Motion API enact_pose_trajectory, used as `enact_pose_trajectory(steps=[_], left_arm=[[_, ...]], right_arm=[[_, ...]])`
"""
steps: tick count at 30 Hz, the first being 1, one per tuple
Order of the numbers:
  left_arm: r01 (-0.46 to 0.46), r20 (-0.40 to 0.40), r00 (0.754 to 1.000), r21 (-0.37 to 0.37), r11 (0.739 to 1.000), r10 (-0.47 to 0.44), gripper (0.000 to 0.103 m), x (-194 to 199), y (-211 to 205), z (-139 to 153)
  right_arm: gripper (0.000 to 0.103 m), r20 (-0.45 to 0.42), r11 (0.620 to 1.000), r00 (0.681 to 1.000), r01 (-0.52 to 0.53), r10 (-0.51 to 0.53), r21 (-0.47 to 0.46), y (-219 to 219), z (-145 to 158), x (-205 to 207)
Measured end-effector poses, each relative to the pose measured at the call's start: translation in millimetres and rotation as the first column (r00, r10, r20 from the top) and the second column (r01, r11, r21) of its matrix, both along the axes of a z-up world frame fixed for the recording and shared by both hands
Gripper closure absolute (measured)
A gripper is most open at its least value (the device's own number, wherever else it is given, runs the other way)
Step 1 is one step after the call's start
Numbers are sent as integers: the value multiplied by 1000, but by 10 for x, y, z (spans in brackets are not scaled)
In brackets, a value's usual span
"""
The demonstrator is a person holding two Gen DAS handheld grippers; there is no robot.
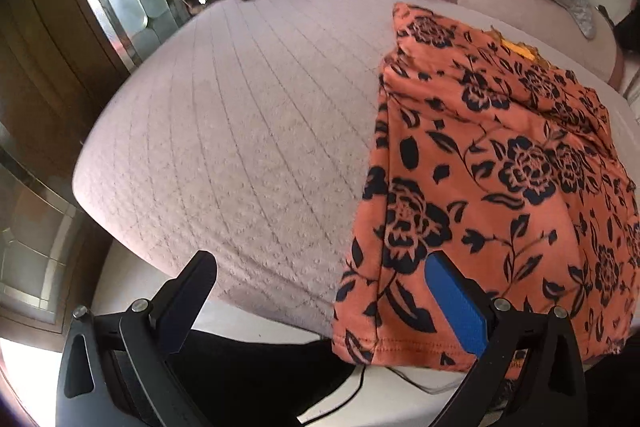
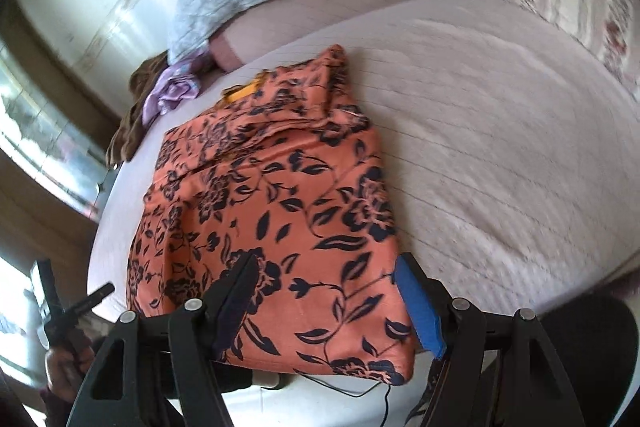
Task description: Fold small clothes
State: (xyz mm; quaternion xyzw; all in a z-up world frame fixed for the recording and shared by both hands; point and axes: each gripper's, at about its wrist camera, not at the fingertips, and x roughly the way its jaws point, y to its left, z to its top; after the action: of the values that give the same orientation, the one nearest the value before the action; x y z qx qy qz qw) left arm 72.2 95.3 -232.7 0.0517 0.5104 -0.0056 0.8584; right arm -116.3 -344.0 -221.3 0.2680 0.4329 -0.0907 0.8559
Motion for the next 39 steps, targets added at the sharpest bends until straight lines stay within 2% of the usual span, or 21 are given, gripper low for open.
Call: enact_pose_trajectory(steps=[5, 10, 11, 13, 15, 16, 18, 19, 20, 21, 23, 24, 25, 27, 30, 32, 34, 35, 36, 37, 39], left_arm=[[100, -22, 995, 11, 995, -100, 0, -106, -41, -25], [171, -58, 984, 18, 985, -170, 2, -186, -65, -188], [173, -67, 983, 23, 985, -171, 6, -186, -67, -232], [178, -102, 979, 20, 984, -175, 36, -138, -71, -329], [173, -133, 976, -2, 985, -171, 54, -108, -64, -407], [170, -140, 975, -20, 985, -172, 57, -98, -62, -431], [167, -126, 977, -35, 985, -170, 57, -97, -59, -428], [170, -121, 978, -34, 985, -173, 57, -96, -62, -420], [170, -122, 977, -35, 985, -173, 57, -94, -62, -416], [167, -127, 977, -38, 985, -170, 57, -86, -50, -407], [145, -128, 980, -44, 988, -150, 54, -58, 7, -370], [133, -121, 983, -30, 991, -136, 46, -25, 36, -341], [123, -105, 987, -9, 992, -123, 32, -15, 51, -318], [108, -84, 991, 36, 993, -105, 19, 3, 56, -311], [156, -144, 977, -41, 987, -160, 20, -4, -14, -390], [193, -148, 968, -85, 978, -204, 46, -52, -85, -432], [197, -145, 966, -110, 974, -212, 76, -57, -117, -427], [199, -141, 966, -130, 971, -217, 90, -43, -110, -394], [206, -137, 964, -155, 966, -227, 95, -31, -108, -352], [201, -130, 966, -172, 964, -225, 95, -7, -97, -282], [213, -111, 965, -205, 955, -239, 95, 22, -71, -156]], right_arm=[[29, -56, 998, 997, 49, -46, 41, -106, -225, -70], [29, -104, 994, 991, 89, -81, 71, -211, -446, -173], [29, -121, 992, 989, 93, -82, 85, -217, -498, -172], [29, -147, 986, 986, 94, -74, 141, -189, -644, -152], [29, -173, 984, 984, 61, -32, 165, -66, -791, -91], [28, -199, 987, 980, 58, -27, 152, -11, -847, -71], [28, -200, 996, 978, 68, -56, 53, 149, -865, -58], [33, -205, 998, 977, 67, -62, 15, 212, -853, -50], [47, -210, 997, 975, 65, -70, -30, 270, -838, -46], [55, -214, 996, 974, 59, -74, -72, 315, -813, -47], [91, -182, 997, 981, 60, -67, -47, 277, -767, -74], [91, -151, 998, 987, 65, -61, 20, 216, -749, -96], [92, -139, 994, 988, 77, -66, 76, 158, -749, -110], [90, -170, 991, 983, 85, -66, 108, 92, -801, -96], [83, -185, 988, 980, 102, -79, 113, 72, -851, -110], [71, -190, 994, 980, 72, -57, 77, 155, -852, -85], [70, -185, 1000, 983, 13, -9, 20, 286, -823, -32], [76, -184, 1000, 983, -5, 4, -3, 335, -815, -19], [84, -186, 1000, 983, -14, 12, -12, 359, -805, -10], [94, -179, 1000, 984, -24, 24, 5, 358, -797, 3], [94, -153, 998, 988, -30, 37, 50, 330, -746, 13]])
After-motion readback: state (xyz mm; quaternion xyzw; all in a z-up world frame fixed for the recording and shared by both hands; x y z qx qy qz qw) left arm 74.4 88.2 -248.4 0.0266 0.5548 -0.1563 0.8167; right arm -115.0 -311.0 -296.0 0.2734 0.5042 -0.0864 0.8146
